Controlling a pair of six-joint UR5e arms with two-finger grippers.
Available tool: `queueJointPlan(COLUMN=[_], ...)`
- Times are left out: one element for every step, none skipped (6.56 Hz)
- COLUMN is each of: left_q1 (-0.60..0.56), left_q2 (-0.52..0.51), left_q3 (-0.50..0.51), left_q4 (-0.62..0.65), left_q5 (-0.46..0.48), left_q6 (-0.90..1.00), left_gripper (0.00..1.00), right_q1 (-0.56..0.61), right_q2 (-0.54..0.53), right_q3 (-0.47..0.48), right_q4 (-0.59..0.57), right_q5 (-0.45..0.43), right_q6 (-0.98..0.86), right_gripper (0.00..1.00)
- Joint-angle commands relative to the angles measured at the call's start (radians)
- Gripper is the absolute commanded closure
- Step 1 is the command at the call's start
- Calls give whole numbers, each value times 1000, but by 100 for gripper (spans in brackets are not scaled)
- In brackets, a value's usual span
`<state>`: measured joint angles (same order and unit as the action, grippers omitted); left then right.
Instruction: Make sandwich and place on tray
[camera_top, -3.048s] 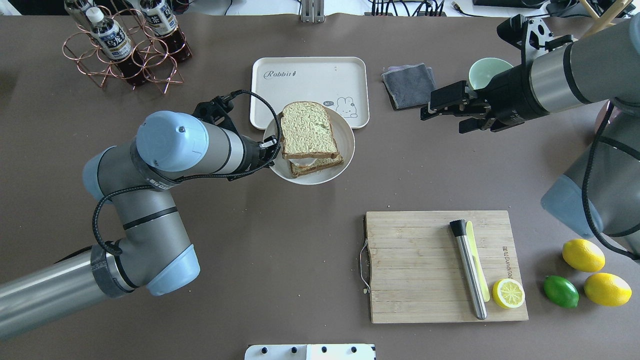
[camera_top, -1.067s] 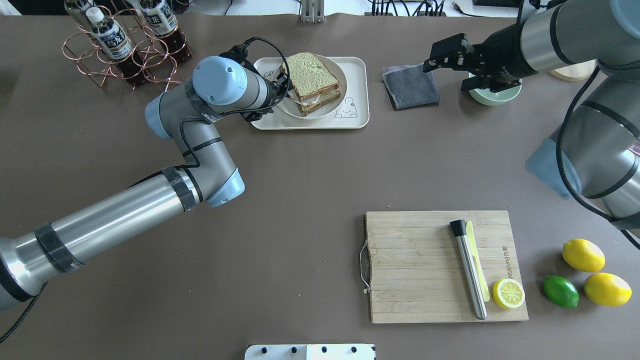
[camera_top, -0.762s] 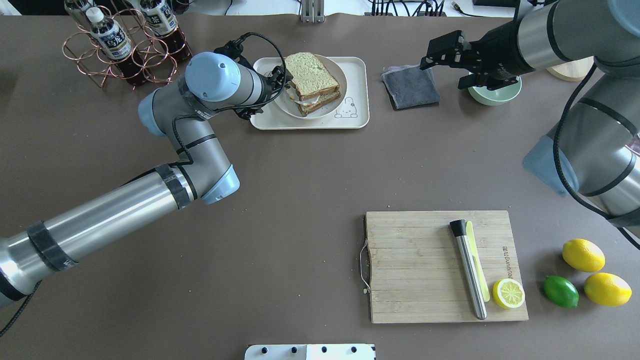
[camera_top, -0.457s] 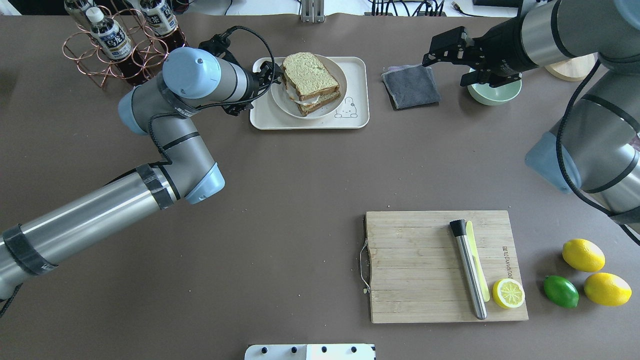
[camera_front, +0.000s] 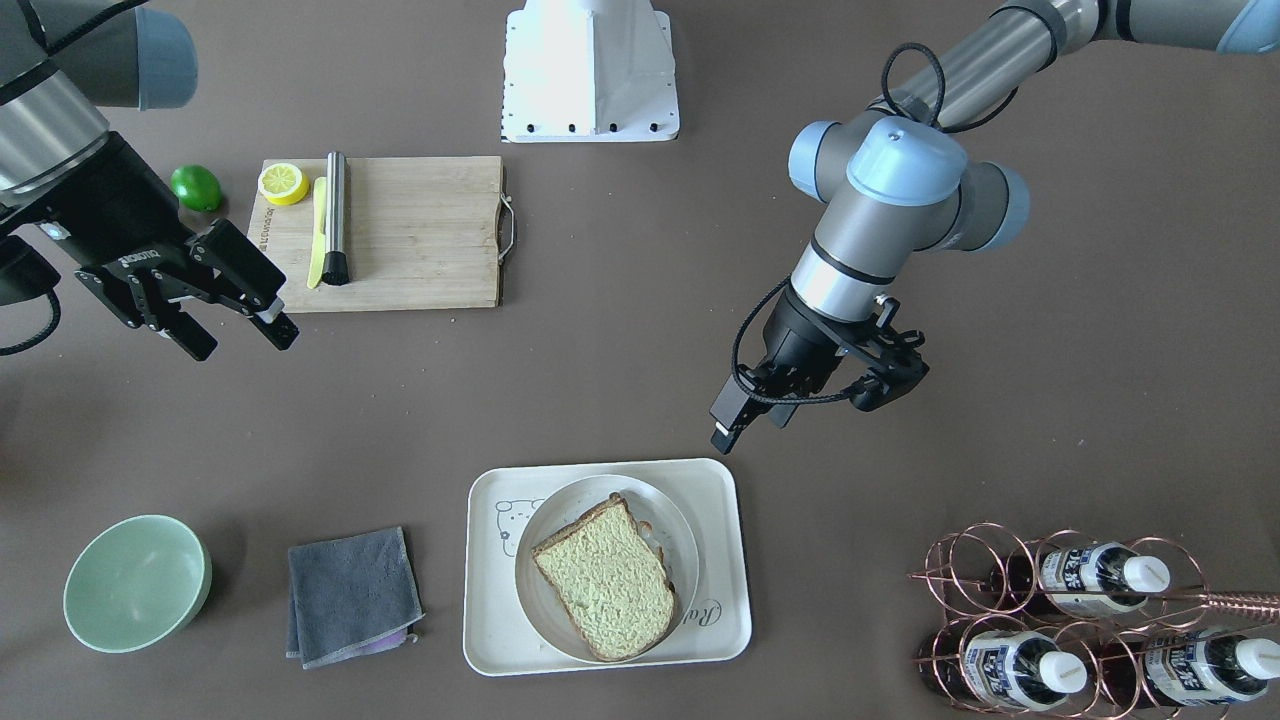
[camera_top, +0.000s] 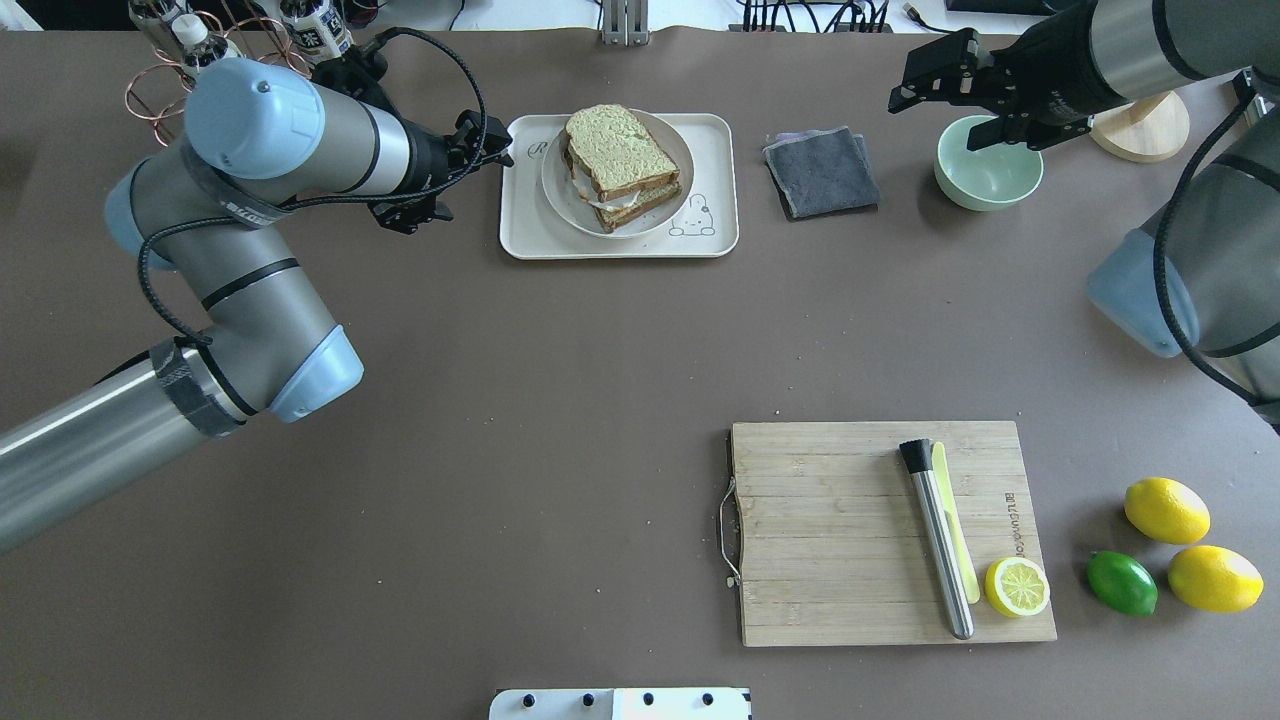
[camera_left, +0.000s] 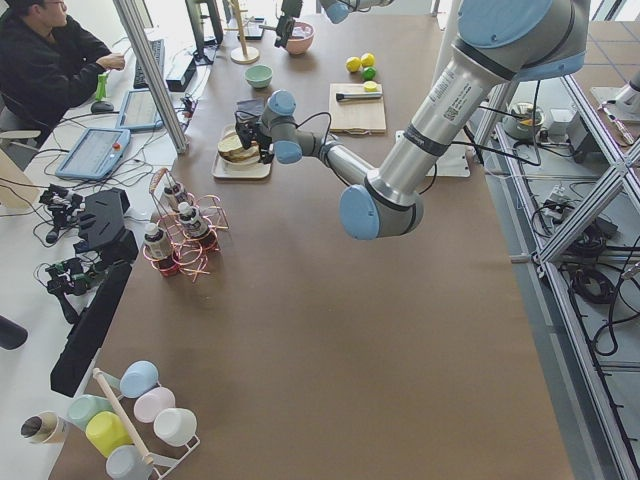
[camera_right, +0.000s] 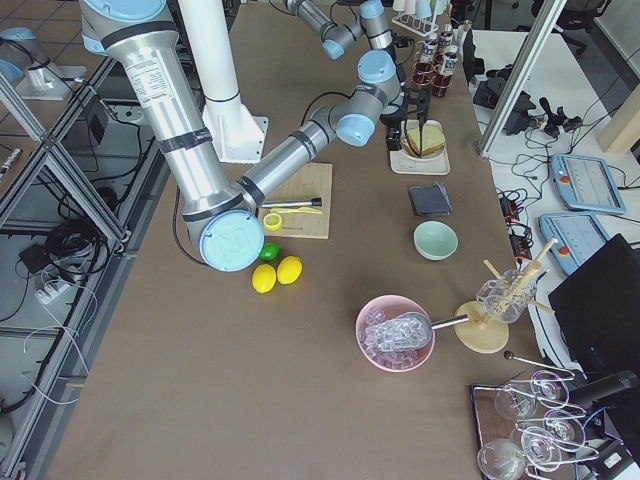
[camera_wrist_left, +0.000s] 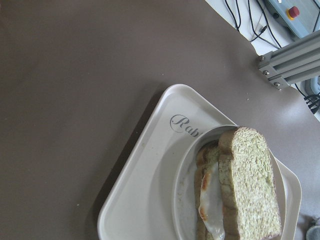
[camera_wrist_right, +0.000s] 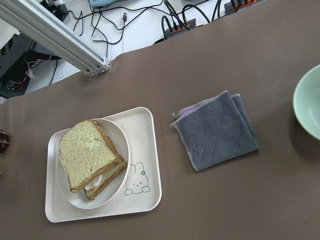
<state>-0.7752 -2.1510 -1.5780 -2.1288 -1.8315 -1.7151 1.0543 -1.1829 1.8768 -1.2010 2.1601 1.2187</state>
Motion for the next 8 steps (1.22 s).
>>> queueJointPlan(left_q1=[-9,-36,-67,-111,-177,-273,-412,-535], left_q2=[200,268,316,411,506,592,652,695], left_q3=[-265,-305,-336,-411,-486,-531,-515,-476], left_q4=[125,127,139,191,255,306,308,308], left_q5=[-2,-2,-2,-5,-9,-44,-174,-257], left_q6=[99,135,190,329,468,681,874,1067], left_gripper=[3,3,3,3,3,3,3,3], right_q1=[73,116,159,226,310,369,419,452], right_q2=[-53,-138,-200,-243,-262,-277,-300,-346], right_q3=[8,30,65,111,111,104,88,91], right_q4=[-74,-89,-209,-371,-537,-637,-661,-655], right_q5=[23,26,18,15,-2,-61,-72,-62], right_q6=[-140,-259,-419,-650,-920,-1126,-1247,-1296], right_gripper=[1,1,1,1,1,0,0,0])
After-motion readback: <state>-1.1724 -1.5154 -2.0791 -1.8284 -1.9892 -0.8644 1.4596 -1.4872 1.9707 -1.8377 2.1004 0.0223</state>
